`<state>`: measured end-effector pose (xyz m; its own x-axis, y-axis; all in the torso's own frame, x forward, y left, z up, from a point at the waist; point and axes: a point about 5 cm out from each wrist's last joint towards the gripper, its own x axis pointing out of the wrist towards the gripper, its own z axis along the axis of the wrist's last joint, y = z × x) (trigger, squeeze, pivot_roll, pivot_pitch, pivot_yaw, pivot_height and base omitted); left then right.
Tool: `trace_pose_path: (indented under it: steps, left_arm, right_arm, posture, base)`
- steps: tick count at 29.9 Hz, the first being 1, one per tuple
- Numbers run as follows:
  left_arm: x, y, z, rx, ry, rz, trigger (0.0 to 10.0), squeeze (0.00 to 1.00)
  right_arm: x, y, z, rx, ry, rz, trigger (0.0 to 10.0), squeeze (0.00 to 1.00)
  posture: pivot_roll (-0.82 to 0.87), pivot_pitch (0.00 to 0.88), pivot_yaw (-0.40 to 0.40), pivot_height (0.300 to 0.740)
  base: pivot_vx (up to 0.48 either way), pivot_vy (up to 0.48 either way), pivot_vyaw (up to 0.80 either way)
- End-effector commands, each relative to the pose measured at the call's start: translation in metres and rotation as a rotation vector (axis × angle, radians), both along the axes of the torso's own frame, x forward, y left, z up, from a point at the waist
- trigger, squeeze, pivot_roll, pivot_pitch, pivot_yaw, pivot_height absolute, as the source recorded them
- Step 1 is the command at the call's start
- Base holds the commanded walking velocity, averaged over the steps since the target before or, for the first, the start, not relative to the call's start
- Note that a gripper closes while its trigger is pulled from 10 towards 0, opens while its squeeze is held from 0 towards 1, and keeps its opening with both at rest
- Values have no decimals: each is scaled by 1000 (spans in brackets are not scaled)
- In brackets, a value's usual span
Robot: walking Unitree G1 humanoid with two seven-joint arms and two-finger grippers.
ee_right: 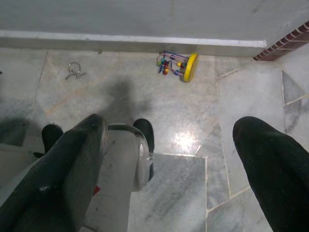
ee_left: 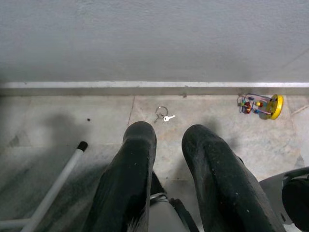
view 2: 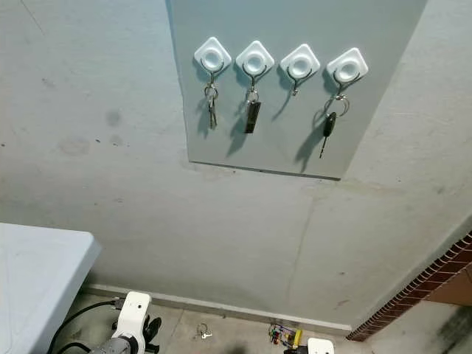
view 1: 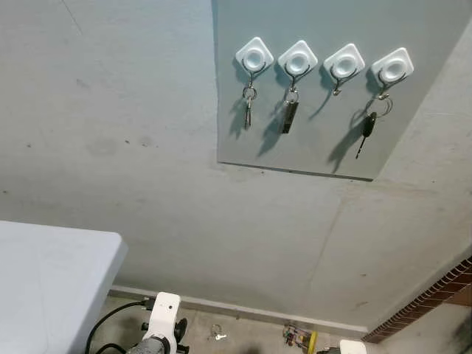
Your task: Hang keys on a hook
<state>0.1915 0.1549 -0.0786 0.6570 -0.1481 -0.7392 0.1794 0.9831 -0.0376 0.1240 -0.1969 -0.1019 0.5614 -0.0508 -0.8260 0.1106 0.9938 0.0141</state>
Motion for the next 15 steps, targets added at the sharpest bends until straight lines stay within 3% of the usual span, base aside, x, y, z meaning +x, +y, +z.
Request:
trace_pose_path:
  steps: [1, 15]
  left_arm:
    - [-3, 1, -2, 2, 18, -9, 10000, 0]
    - [-4, 2, -2, 10, 20, -16, 10000, 0]
  right_arm:
    - [-3, -3, -1, 2, 14, -24, 10000, 0]
    - [-6, -5, -2, 1, 20, -45, 10000, 0]
  posture:
    - [-162, 0, 17, 740]
    - [-162, 0, 10, 740]
  base:
    - [0, -352, 0]
    - [0, -351, 0]
